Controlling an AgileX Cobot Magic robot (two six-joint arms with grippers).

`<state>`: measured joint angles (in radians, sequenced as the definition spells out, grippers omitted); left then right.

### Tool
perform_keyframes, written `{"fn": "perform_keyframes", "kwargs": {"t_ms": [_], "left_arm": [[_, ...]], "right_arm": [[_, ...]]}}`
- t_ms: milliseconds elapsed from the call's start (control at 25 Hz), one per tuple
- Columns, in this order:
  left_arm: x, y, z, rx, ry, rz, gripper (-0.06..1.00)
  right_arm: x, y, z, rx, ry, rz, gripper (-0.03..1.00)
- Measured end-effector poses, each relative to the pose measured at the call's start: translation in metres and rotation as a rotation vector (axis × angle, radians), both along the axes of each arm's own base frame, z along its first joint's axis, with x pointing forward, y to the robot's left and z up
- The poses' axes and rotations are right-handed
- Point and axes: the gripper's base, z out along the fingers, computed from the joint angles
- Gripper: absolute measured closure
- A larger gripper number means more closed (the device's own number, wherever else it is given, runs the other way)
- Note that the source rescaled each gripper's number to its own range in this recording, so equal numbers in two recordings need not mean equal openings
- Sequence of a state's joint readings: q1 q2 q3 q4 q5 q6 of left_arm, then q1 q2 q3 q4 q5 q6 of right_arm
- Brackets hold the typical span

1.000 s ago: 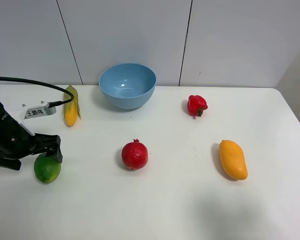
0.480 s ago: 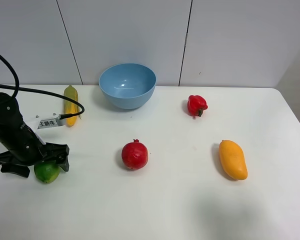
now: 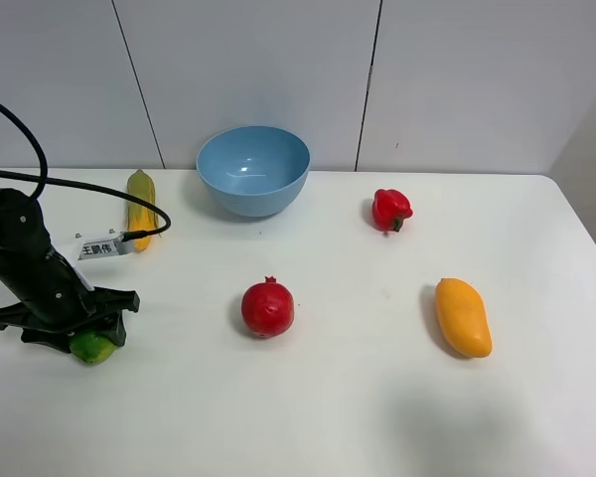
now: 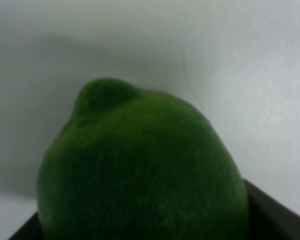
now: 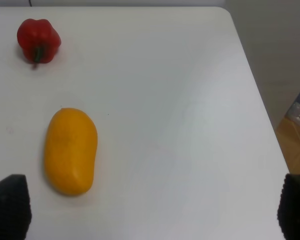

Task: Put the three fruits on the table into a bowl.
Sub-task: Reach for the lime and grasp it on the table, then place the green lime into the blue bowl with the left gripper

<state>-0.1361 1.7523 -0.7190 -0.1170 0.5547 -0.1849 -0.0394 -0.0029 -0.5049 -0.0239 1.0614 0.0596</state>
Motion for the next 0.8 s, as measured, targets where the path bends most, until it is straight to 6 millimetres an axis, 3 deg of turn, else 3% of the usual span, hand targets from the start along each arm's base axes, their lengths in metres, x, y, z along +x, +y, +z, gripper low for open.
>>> {"fn": "perform_keyframes", "kwargs": {"t_ms": [80,160,240,480,560,680,800], "left_arm": [[0.003,-0.001,0.006,-0.002,-0.006,-0.006,0.91],[0.012,-0.004,0.025,-0.006,-0.038,-0.030,0.91],[0.026,-0.012,0.056,-0.001,-0.109,-0.082,0.91],[0.084,-0.054,0.173,0.025,-0.488,-0.255,0.91],[0.101,-0.071,0.197,0.038,-0.584,-0.324,0.91],[0.129,-0.095,0.211,0.039,-0.664,-0.395,0.91],[0.159,-0.116,0.198,0.042,-0.674,-0.442,0.91]], "right_arm": [[0.000,0.000,0.000,0.000,0.000,0.000,-0.03],[0.000,0.000,0.000,0.000,0.000,0.000,-0.03],[0.000,0.000,0.000,0.000,0.000,0.000,-0.03],[0.000,0.000,0.000,0.000,0.000,0.000,-0.03],[0.000,0.000,0.000,0.000,0.000,0.000,-0.03],[0.000,0.000,0.000,0.000,0.000,0.000,-0.03],[0.000,0.000,0.000,0.000,0.000,0.000,-0.03]]}}
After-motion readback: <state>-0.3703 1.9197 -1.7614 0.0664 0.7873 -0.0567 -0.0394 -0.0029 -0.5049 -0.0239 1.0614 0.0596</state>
